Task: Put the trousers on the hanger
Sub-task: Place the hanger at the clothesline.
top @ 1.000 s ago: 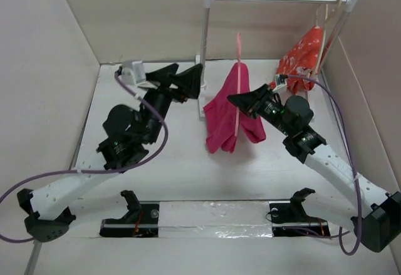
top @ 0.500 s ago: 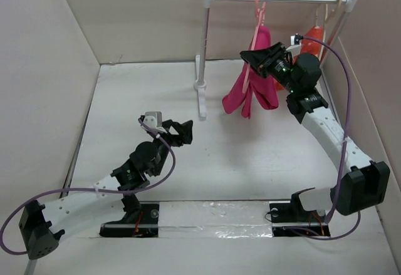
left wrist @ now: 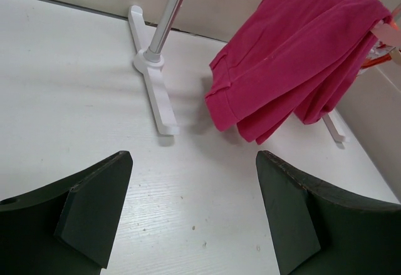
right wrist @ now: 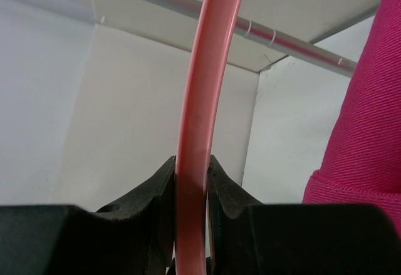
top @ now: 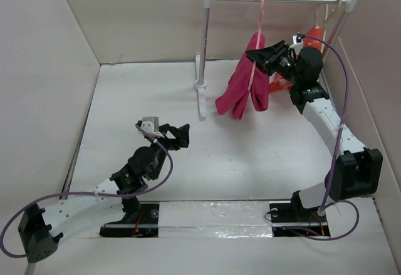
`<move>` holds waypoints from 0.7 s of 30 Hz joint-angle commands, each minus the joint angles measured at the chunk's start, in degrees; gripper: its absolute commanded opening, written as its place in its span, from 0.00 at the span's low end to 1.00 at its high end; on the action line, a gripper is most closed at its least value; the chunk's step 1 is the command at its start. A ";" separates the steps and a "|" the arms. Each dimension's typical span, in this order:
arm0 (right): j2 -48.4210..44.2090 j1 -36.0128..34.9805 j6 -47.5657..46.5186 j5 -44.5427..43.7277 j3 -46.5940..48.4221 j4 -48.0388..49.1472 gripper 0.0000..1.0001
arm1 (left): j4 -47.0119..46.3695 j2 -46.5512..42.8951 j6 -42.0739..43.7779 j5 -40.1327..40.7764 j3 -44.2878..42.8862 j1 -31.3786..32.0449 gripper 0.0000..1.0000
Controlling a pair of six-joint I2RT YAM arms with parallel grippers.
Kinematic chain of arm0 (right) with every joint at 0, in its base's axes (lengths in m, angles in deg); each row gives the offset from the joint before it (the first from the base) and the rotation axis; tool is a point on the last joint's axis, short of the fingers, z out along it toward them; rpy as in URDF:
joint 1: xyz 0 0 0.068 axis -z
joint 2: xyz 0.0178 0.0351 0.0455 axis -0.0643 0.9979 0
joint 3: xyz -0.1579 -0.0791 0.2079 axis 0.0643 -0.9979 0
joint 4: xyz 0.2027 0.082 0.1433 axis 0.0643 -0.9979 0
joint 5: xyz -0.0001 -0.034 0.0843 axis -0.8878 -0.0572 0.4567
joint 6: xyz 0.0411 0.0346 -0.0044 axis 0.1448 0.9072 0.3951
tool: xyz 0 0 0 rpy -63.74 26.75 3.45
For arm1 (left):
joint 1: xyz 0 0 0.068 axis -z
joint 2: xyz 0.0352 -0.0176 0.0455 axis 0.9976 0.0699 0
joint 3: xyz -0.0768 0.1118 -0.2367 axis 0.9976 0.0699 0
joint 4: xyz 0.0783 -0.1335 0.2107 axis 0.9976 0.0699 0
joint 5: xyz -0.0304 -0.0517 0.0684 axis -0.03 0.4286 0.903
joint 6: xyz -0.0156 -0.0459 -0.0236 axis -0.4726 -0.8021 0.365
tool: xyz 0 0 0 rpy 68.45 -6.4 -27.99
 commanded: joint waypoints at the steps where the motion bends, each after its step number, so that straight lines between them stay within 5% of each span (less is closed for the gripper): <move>1: -2.49 1.89 -0.92 2.28 6.22 12.07 0.00 | -1.18 -1.33 -0.29 1.34 -0.76 -0.29 0.78; 21: 5.51 5.76 -1.54 4.65 7.37 10.84 0.00 | -1.01 -2.38 -0.03 0.82 -0.67 -0.29 0.79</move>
